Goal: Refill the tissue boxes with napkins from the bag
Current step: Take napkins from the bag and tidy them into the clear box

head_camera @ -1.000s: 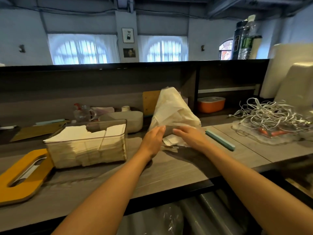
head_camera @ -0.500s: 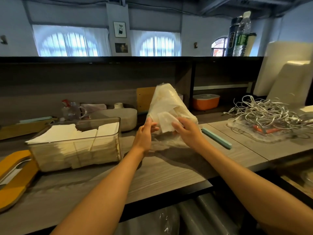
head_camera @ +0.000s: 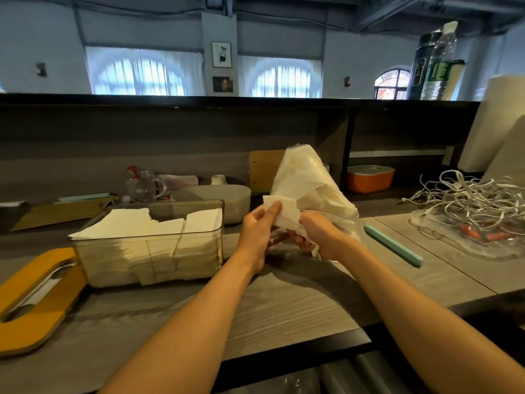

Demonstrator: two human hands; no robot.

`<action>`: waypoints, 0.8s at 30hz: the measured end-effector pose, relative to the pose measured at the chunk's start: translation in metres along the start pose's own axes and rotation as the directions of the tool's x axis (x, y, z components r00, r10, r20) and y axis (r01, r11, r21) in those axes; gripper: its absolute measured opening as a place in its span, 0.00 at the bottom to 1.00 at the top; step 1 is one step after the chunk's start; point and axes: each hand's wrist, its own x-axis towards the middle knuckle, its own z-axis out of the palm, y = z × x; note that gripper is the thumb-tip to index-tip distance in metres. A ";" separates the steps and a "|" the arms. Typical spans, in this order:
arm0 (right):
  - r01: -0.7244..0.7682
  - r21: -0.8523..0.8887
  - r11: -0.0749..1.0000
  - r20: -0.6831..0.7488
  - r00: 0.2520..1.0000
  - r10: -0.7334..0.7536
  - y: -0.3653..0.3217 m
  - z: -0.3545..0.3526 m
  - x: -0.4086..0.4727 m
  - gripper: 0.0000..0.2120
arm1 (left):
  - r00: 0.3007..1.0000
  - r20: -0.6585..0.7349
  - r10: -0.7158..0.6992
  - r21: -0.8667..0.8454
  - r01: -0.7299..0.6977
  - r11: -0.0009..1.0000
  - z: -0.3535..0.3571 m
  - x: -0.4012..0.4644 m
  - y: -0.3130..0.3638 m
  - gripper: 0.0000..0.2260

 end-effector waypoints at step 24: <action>0.453 -0.186 0.872 -0.093 0.875 -0.474 -0.001 -0.016 -0.003 0.01 | 0.989 0.060 -0.137 -0.048 0.140 0.989 0.002 -0.011 0.008 0.23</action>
